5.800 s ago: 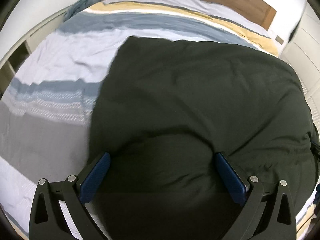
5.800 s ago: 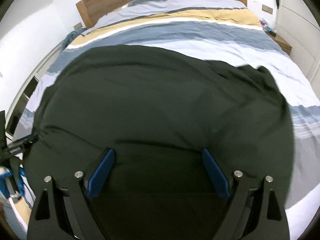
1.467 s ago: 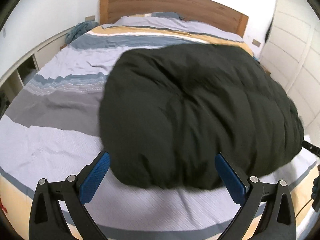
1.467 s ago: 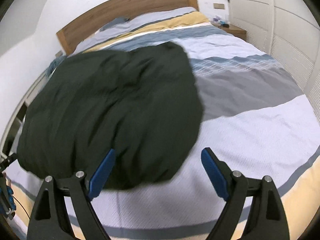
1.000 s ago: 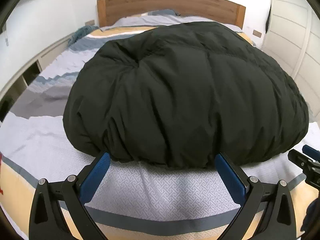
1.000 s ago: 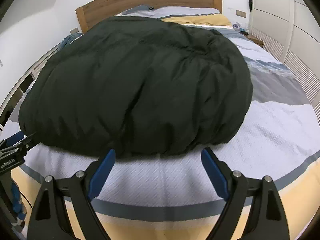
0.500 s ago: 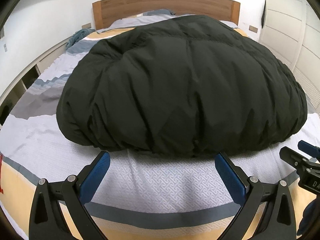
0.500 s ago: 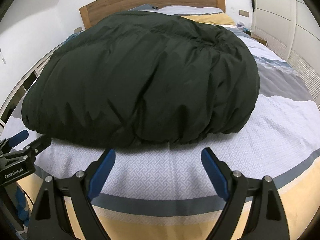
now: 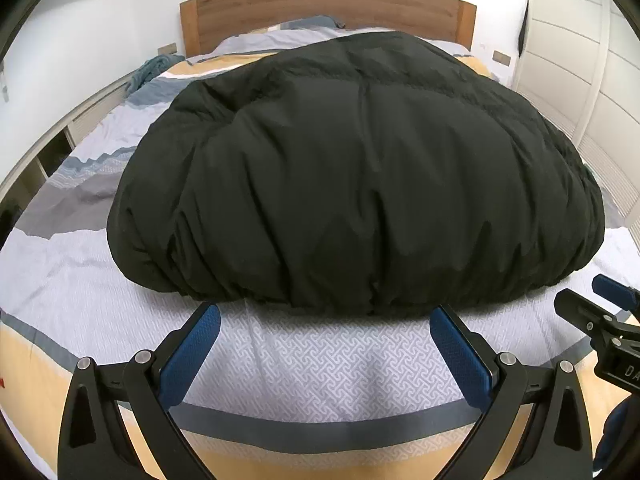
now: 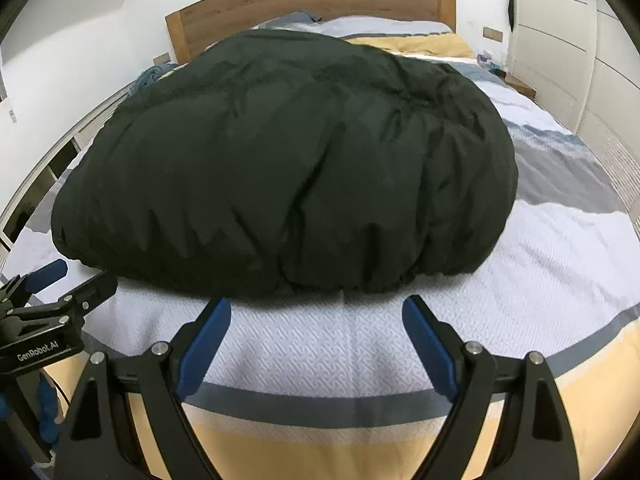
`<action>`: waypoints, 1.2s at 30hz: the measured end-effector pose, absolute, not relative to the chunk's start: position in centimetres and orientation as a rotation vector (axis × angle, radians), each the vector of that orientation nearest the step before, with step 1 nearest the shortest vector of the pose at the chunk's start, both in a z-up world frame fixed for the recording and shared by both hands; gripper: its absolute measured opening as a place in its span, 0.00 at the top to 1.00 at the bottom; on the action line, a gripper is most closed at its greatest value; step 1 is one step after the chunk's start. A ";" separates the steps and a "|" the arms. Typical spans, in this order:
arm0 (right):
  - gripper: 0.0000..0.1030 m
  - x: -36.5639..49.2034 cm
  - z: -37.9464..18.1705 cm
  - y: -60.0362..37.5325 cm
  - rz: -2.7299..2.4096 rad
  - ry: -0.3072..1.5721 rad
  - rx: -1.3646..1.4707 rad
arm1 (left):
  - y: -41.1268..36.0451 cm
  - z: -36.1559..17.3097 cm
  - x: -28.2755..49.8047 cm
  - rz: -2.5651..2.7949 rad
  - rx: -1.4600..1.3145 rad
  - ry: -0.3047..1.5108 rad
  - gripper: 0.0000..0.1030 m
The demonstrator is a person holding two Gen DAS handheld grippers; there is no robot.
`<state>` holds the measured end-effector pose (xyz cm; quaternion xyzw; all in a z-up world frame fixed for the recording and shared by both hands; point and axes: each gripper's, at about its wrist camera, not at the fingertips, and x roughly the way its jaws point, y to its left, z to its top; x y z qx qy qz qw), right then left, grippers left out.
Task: Fold large clothes
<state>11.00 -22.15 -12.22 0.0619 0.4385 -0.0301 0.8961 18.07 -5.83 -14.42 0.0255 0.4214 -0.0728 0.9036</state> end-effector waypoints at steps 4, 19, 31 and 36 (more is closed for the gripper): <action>0.15 11.4 -11.7 -22.0 -0.057 0.900 0.120 | -5.3 -14.1 18.3 -0.143 0.039 0.875 0.00; 0.15 20.0 -6.6 -19.2 0.069 0.728 0.030 | -5.2 -7.9 27.9 -0.121 -0.002 0.738 0.01; 0.15 36.1 -9.2 -18.8 0.076 0.861 -0.032 | -5.6 -10.4 42.4 -0.069 -0.004 0.934 0.00; 0.15 39.7 -10.9 -21.2 0.073 0.903 0.032 | -5.3 -11.7 46.5 -0.032 -0.025 0.959 0.00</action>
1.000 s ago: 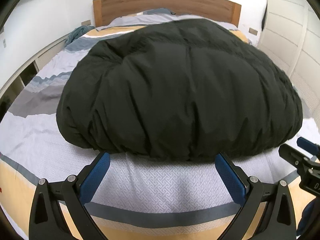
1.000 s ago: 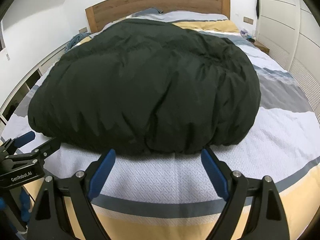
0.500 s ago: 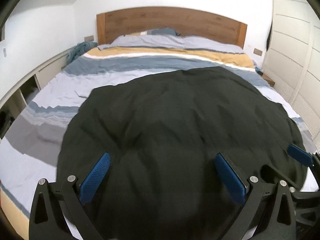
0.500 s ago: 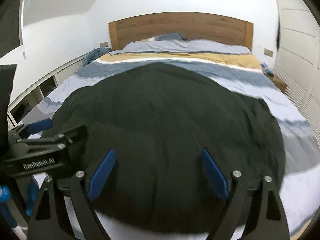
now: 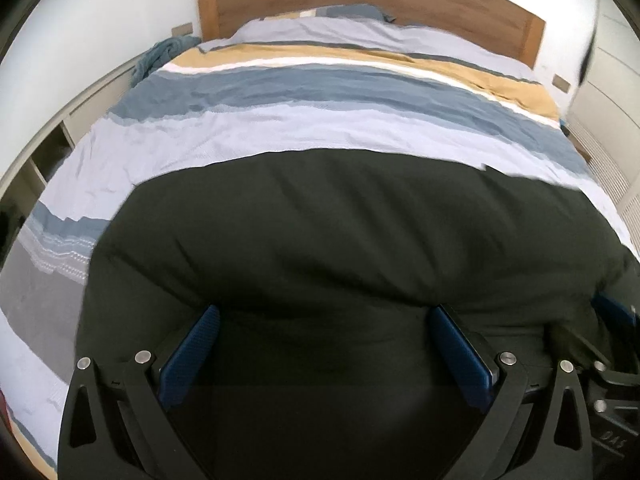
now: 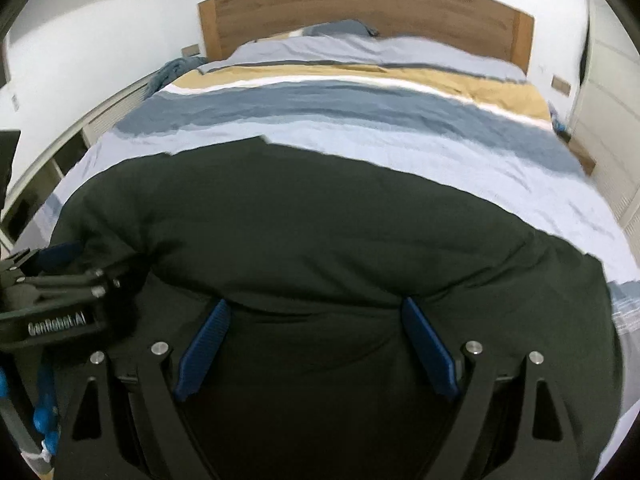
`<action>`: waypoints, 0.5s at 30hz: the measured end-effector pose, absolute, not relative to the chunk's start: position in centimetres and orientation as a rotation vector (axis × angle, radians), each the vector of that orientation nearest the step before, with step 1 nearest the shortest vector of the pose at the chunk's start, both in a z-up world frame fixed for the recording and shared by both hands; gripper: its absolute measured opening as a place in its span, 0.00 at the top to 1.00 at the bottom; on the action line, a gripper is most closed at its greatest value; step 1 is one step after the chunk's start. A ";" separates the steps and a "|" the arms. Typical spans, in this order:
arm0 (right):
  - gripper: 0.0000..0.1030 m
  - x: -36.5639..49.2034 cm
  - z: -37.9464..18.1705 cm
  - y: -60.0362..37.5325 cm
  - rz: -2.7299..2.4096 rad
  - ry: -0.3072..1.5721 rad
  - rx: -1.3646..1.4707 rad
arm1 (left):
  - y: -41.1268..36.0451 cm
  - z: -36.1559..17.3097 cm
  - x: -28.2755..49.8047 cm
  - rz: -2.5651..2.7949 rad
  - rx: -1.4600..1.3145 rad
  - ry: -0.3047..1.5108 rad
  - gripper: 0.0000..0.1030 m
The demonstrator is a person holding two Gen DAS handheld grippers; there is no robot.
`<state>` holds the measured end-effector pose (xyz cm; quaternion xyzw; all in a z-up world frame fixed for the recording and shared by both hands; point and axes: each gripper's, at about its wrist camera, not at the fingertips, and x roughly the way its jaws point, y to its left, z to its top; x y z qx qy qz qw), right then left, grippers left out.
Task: Fold large clothes
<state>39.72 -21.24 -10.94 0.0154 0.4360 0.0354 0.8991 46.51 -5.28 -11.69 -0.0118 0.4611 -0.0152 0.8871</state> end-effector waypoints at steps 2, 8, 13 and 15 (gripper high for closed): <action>0.15 40.3 -11.5 -22.7 0.070 0.909 0.073 | -4.9 -11.9 47.2 -0.025 -0.033 0.955 0.00; 0.15 39.7 -11.8 -28.9 -0.024 0.911 0.094 | -1.8 -11.7 48.2 0.047 0.008 0.943 0.00; 0.15 37.3 -12.1 -35.8 -0.165 0.923 0.117 | 3.6 -11.8 47.4 0.179 -0.026 0.964 0.00; 0.15 36.5 -12.0 -37.8 -0.241 0.930 0.107 | 5.0 -11.1 46.4 0.229 -0.012 0.944 0.00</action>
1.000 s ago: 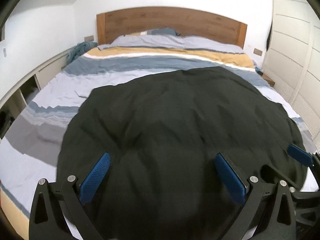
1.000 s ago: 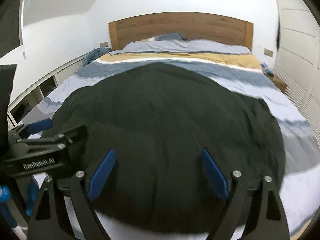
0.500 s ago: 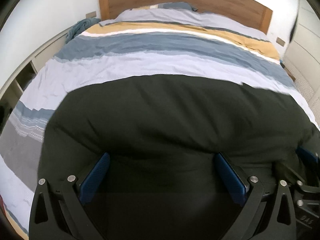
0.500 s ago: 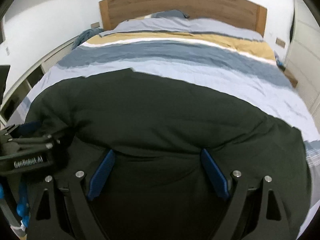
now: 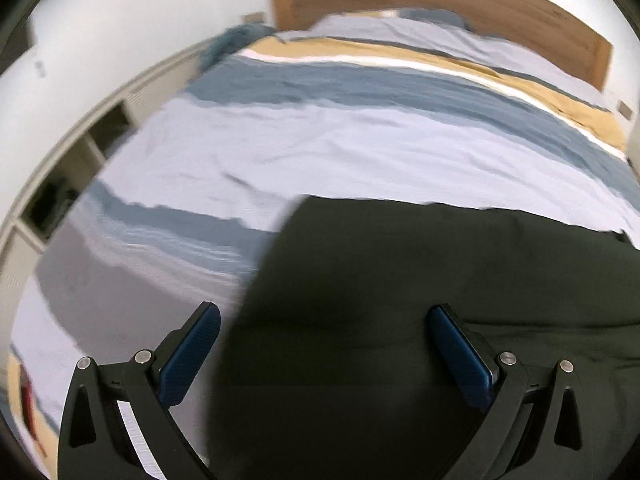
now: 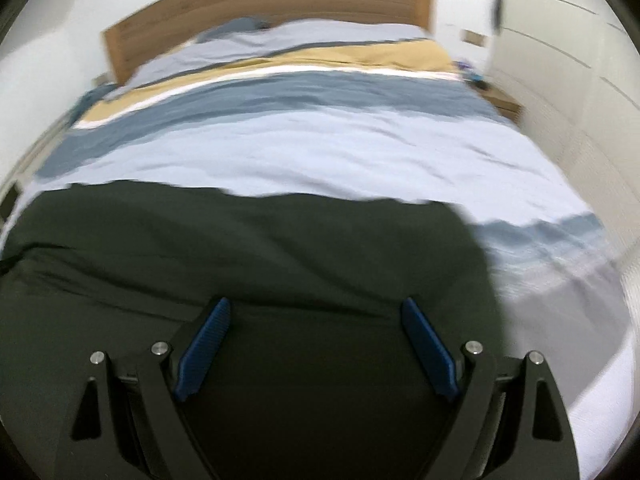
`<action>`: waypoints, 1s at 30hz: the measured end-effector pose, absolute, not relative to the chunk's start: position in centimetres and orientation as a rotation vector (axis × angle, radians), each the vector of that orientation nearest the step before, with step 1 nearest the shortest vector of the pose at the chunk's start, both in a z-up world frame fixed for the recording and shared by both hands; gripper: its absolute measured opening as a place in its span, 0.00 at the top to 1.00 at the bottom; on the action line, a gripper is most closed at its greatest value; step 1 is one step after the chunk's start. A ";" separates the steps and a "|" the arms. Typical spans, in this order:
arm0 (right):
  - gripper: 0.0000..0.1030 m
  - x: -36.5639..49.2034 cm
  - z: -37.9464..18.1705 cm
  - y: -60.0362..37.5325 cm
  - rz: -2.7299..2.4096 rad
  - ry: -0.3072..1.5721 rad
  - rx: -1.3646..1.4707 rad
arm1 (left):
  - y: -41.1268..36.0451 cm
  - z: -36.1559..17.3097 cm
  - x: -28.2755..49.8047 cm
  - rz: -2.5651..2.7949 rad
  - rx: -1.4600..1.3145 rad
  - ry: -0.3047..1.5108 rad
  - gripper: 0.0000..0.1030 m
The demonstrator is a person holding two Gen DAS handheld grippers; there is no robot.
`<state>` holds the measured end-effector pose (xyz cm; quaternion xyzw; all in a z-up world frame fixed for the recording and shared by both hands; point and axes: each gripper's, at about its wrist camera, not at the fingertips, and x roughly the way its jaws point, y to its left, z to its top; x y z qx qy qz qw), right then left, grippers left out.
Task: Fold large clothes
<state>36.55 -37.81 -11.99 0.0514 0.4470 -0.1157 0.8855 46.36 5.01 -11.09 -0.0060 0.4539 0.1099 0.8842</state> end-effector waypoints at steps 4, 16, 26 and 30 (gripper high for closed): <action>0.15 33.9 -10.1 -39.7 -0.339 0.899 0.099 | 4.3 -8.2 41.1 0.201 0.040 0.842 0.00; 0.15 26.2 -10.8 -27.7 -0.022 0.850 0.063 | 0.1 -11.6 32.9 0.015 -0.015 0.856 0.00; 0.15 25.9 -10.4 -31.2 -0.152 0.959 0.051 | 3.0 -10.6 30.6 0.127 -0.045 0.882 0.00; 0.15 25.4 -9.2 -30.1 -0.145 0.946 0.026 | 0.0 -9.5 29.4 0.047 0.007 0.837 0.00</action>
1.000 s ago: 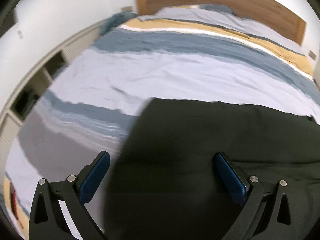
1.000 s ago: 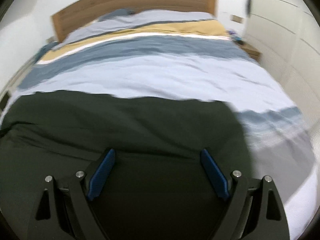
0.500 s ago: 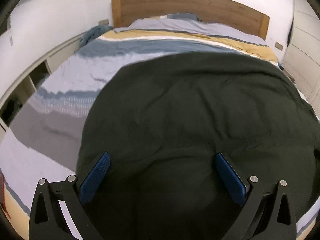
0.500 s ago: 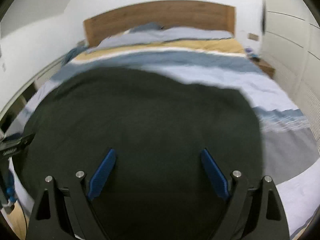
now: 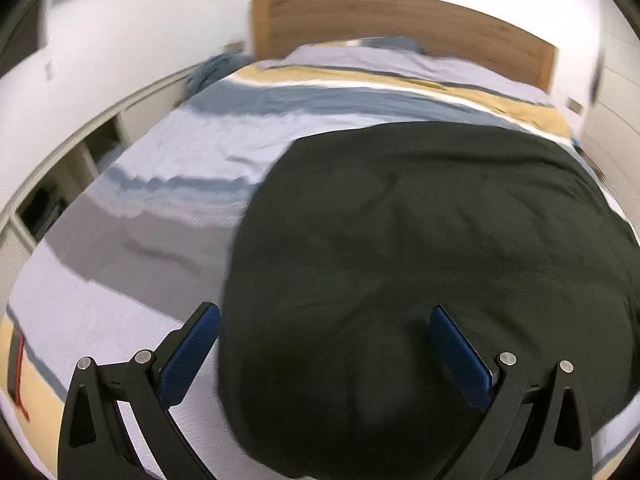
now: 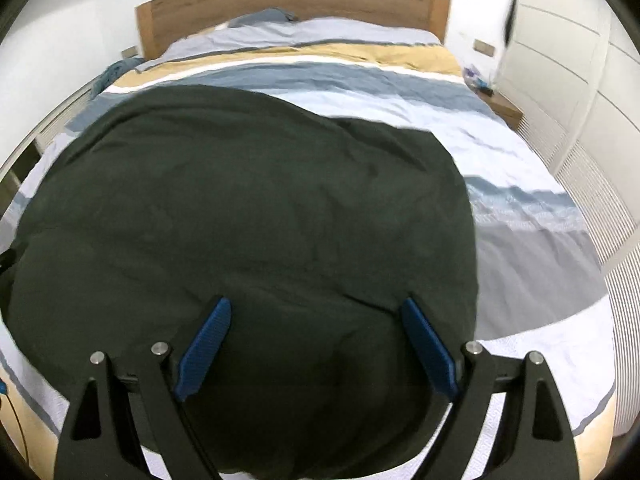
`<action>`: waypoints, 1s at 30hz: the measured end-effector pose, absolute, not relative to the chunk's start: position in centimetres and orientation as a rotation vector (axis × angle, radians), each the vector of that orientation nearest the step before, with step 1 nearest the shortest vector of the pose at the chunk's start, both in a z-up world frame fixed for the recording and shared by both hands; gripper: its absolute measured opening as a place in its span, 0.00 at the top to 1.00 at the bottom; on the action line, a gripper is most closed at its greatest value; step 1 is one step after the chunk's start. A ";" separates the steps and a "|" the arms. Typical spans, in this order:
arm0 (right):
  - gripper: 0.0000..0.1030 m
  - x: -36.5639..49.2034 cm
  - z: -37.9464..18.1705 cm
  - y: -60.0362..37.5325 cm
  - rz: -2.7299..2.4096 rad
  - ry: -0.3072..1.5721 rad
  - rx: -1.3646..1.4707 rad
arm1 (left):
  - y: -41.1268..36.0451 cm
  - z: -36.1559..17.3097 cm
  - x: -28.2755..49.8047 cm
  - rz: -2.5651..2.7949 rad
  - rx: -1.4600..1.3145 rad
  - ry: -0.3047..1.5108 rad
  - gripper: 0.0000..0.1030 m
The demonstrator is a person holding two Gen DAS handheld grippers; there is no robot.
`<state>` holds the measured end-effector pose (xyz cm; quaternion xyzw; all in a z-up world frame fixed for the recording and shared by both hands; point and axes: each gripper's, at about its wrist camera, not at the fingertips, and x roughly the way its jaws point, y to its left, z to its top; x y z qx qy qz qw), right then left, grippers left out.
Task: Fold large clothes
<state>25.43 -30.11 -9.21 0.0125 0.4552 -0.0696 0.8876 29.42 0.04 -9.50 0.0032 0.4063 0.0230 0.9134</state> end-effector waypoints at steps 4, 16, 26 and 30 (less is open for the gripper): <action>0.15 25.7 -8.7 -26.8 -0.047 0.916 0.031 | -1.4 -10.9 30.9 0.012 0.046 0.874 0.00; 0.15 23.5 -8.7 -26.3 -0.166 1.012 0.033 | -0.4 -8.4 28.3 0.077 0.064 0.933 0.00; 0.15 17.8 -0.5 -21.5 -0.133 0.998 0.056 | -3.1 -0.9 21.1 0.013 0.042 0.926 0.00; 0.15 15.9 2.1 -19.8 -0.105 0.973 0.044 | -3.6 1.4 18.5 0.003 0.053 0.910 0.00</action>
